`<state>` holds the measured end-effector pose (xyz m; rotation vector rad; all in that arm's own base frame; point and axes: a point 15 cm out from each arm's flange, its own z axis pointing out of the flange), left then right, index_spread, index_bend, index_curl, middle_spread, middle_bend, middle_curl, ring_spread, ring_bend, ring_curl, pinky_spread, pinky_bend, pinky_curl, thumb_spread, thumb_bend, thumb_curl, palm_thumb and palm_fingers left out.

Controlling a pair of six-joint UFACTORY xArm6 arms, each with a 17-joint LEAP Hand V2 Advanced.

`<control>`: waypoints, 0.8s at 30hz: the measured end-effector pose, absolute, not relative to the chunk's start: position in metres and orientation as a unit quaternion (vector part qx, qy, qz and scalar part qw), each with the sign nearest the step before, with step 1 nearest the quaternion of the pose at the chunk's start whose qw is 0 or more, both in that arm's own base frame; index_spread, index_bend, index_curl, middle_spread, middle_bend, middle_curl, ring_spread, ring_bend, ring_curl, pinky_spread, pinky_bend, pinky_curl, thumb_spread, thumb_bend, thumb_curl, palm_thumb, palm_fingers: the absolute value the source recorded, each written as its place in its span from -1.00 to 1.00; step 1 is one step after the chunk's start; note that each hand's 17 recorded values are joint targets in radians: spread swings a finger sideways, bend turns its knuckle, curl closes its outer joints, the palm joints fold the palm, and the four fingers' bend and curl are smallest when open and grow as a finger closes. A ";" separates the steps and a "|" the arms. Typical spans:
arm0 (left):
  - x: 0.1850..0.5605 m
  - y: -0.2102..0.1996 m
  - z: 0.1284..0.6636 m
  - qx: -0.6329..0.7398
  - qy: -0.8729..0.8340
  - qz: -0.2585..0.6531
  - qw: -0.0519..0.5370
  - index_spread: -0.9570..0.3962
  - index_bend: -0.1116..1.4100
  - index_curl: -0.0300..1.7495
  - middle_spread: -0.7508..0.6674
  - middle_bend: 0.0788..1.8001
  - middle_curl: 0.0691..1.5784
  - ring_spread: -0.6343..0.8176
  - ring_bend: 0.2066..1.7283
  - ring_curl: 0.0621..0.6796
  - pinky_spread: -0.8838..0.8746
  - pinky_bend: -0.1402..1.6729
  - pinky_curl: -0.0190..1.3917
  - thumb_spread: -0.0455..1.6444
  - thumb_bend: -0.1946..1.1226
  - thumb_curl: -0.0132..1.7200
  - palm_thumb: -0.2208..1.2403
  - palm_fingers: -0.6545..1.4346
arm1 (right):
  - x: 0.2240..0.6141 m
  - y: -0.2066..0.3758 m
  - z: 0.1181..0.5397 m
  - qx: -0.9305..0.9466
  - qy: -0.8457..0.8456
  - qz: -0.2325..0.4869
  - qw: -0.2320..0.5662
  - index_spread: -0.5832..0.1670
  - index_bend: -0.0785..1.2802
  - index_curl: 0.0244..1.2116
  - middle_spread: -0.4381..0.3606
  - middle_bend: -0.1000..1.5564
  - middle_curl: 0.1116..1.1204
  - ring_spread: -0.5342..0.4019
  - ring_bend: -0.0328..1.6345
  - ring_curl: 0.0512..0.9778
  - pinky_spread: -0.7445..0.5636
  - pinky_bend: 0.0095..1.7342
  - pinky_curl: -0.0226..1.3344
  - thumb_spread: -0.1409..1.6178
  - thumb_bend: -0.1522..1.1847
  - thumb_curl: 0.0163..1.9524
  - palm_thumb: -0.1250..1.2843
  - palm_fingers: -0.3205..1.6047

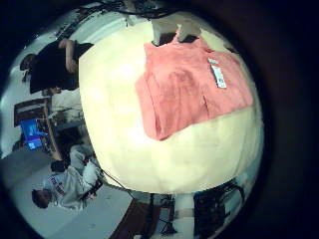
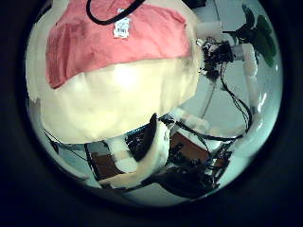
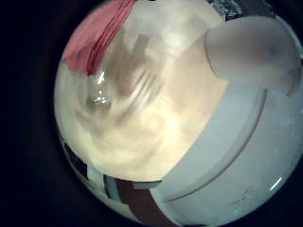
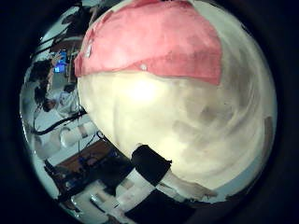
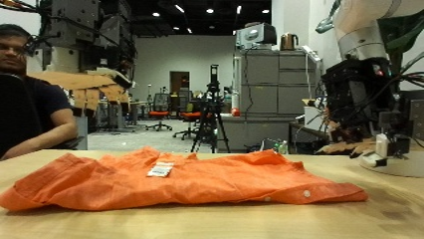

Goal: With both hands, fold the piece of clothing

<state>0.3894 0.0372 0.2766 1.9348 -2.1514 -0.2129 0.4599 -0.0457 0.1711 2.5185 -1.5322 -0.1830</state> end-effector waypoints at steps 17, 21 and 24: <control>0.386 0.034 0.276 0.660 -0.737 -0.077 0.125 0.53 -0.61 -0.57 0.45 -0.89 -0.72 0.58 -0.81 -0.49 0.61 -0.62 -0.51 0.58 -0.72 -0.73 -0.46 -0.29 | 0.470 -0.059 0.127 0.849 -0.494 -0.060 0.177 -0.29 -0.62 -0.51 -0.16 -0.63 -0.56 0.20 -0.60 -0.57 0.43 -0.71 -0.55 0.26 -0.81 -0.71 -0.25 -0.35; 0.386 0.034 0.275 0.660 -0.737 -0.076 0.126 0.53 -0.61 -0.56 0.45 -0.89 -0.72 0.58 -0.81 -0.49 0.61 -0.62 -0.51 0.58 -0.72 -0.73 -0.45 -0.29 | 0.466 -0.048 0.122 0.850 -0.485 -0.064 0.194 -0.26 -0.60 -0.49 -0.23 -0.58 -0.54 0.06 -0.55 -0.57 0.35 -0.78 -0.58 0.24 -0.81 -0.70 -0.21 -0.21; 0.387 0.034 0.278 0.660 -0.737 -0.072 0.125 0.53 -0.61 -0.56 0.47 -0.89 -0.73 0.58 -0.81 -0.49 0.61 -0.61 -0.51 0.58 -0.72 -0.73 -0.44 -0.29 | 0.468 -0.043 0.123 0.852 -0.482 -0.061 0.194 -0.28 -0.55 -0.46 -0.31 -0.54 -0.52 -0.12 -0.46 -0.54 0.23 -0.80 -0.61 0.24 -0.78 -0.69 -0.10 -0.02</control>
